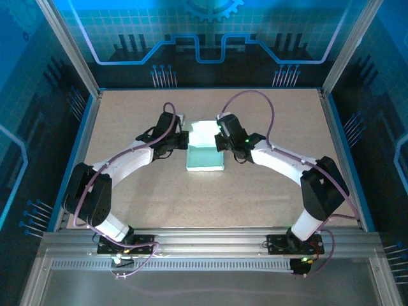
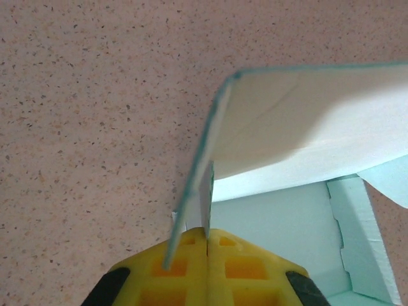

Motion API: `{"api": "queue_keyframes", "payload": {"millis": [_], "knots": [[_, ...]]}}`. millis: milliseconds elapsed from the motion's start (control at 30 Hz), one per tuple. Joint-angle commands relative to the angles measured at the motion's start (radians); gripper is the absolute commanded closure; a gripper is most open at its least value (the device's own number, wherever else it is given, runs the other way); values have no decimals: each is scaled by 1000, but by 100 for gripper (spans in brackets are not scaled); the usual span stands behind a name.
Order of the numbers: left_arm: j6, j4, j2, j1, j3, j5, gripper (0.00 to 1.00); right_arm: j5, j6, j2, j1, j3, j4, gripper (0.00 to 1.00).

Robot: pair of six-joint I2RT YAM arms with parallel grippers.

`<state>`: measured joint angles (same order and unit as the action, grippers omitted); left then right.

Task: Fold the paper box

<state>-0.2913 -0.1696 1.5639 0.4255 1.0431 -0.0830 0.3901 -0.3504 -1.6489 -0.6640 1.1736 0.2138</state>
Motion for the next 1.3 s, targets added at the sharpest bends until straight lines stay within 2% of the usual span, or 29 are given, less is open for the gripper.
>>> {"api": "queue_keyframes", "payload": {"millis": [0, 333, 600, 733, 833, 1100, 1267], "knots": [[-47, 120, -44, 42, -28, -30, 100, 76, -104, 43, -49, -38, -147, 100], [-101, 233, -65, 89, -109, -99, 100, 192, -280, 68, -101, -138, -228, 100], [-96, 330, -82, 139, -175, -173, 100, 224, -305, 90, -121, -196, -294, 94], [-72, 387, -91, 152, -213, -191, 100, 202, -262, 109, -119, -219, -323, 83], [-57, 413, -89, 157, -235, -214, 100, 179, -227, 132, -118, -230, -328, 67], [7, 426, -84, 156, -238, -246, 100, 112, -161, 241, -90, -288, -324, 34], [43, 399, -76, 158, -206, -255, 100, 20, -148, 321, -35, -337, -260, 26]]}}
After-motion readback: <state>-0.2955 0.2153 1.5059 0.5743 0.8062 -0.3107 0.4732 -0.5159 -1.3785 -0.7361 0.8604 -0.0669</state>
